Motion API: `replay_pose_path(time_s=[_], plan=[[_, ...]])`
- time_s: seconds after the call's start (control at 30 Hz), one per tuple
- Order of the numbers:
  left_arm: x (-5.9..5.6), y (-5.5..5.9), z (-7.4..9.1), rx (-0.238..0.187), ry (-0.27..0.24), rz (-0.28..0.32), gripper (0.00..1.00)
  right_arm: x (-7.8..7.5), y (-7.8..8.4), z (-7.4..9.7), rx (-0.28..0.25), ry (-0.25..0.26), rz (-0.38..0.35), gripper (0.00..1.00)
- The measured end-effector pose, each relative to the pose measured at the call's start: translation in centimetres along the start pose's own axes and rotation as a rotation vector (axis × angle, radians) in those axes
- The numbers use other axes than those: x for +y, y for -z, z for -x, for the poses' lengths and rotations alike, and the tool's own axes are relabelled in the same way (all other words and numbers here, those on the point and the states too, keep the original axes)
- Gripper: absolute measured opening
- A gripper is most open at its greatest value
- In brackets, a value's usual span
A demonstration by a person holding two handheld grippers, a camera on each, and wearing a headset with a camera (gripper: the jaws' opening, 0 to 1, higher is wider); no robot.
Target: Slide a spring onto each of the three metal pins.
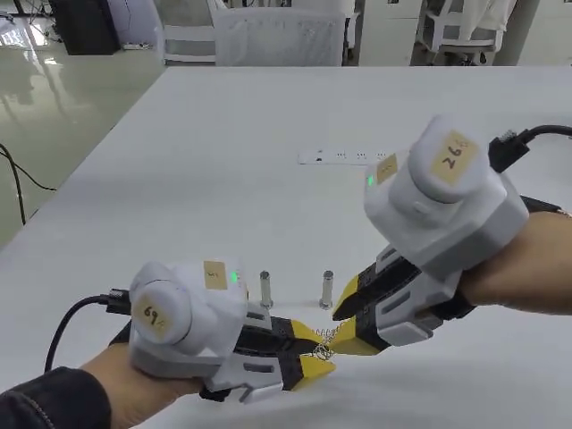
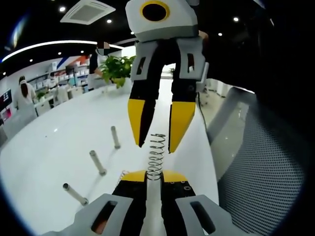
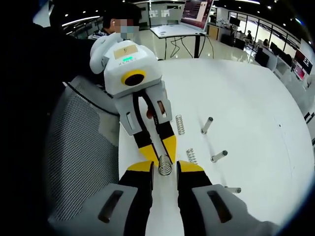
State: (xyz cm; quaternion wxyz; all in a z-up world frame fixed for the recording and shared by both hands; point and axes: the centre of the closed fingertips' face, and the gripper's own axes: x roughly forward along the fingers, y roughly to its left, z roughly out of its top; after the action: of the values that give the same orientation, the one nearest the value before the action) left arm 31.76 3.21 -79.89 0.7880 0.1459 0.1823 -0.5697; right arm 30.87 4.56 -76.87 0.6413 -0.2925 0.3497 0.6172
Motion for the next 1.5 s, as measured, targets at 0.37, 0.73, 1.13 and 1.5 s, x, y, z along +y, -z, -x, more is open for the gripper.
replay_pose_path(time_s=[0.37,0.73,1.13,1.5], plan=[[-0.1,-0.5,0.0,-0.015,0.001,-0.004,0.02,0.2,0.4,-1.0,0.015,-0.015,-0.007,0.15],[-0.3,-1.0,0.2,-0.032,0.005,-0.001,0.02,0.2,0.4,-1.2,0.018,-0.018,-0.013,0.09],[-0.1,-1.2,0.2,-0.037,-0.011,-0.014,0.04,0.0,0.3,-0.9,0.033,-0.013,-0.022,0.09],[1.0,-0.5,0.9,-0.033,-0.048,0.015,0.13,-1.6,1.7,0.5,0.068,0.022,-0.039,0.09]])
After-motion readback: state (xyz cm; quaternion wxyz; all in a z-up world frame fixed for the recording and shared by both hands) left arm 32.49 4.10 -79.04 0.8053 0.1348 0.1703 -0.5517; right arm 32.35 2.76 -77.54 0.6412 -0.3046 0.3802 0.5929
